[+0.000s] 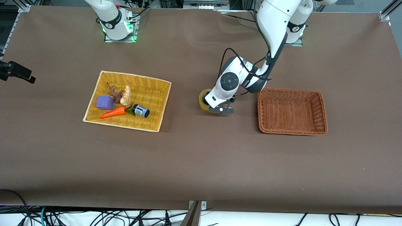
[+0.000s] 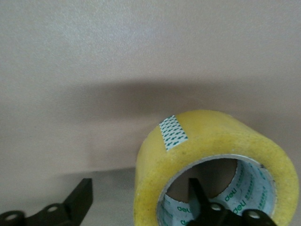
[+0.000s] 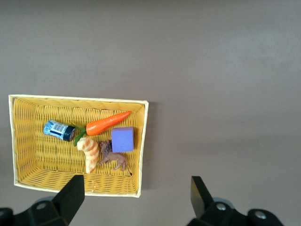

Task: Transfer tape with both arms
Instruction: 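Grasp the tape roll with the left gripper and carry it to the basket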

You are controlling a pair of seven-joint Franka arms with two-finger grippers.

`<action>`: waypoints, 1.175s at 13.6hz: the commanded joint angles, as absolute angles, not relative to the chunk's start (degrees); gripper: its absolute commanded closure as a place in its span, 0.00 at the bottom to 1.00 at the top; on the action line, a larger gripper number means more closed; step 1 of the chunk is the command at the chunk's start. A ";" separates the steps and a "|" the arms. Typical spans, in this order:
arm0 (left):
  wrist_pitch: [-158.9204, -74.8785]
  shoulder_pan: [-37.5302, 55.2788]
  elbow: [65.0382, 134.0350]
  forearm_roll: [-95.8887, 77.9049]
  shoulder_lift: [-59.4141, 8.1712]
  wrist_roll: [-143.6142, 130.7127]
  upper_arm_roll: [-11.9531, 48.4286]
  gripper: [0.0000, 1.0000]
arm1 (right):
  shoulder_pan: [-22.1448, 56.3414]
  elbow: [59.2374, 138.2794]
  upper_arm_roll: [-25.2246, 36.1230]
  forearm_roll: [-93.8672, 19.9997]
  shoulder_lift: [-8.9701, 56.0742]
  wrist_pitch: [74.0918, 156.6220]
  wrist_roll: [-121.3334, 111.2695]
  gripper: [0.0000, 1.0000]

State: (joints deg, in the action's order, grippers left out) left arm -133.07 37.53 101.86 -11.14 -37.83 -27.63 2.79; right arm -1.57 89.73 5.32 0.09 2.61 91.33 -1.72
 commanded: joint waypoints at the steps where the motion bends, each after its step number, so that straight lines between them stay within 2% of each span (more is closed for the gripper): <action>1: -133.59 37.88 101.95 -10.72 -37.27 -26.72 2.29 1.00 | -1.50 90.62 5.01 0.88 1.67 90.09 -2.64 0.00; 8: -132.37 37.35 101.69 -10.72 -34.90 -27.16 2.20 1.00 | -1.49 89.91 5.01 0.18 2.37 89.74 -2.37 0.00; 11: -123.61 35.87 100.90 -10.72 -28.15 -27.07 0.80 1.00 | -1.41 89.91 5.01 0.09 2.72 89.82 -2.37 0.00; 16: -109.10 26.82 100.37 -3.80 -18.21 -23.57 0.88 1.00 | -1.49 89.91 5.01 0.09 2.72 89.82 -2.37 0.00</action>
State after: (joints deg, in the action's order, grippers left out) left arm -113.22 29.98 99.02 -7.13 -21.93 -26.50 0.33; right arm -1.37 89.81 5.20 0.09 3.22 90.38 -1.86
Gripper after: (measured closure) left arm 0.780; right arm 0.000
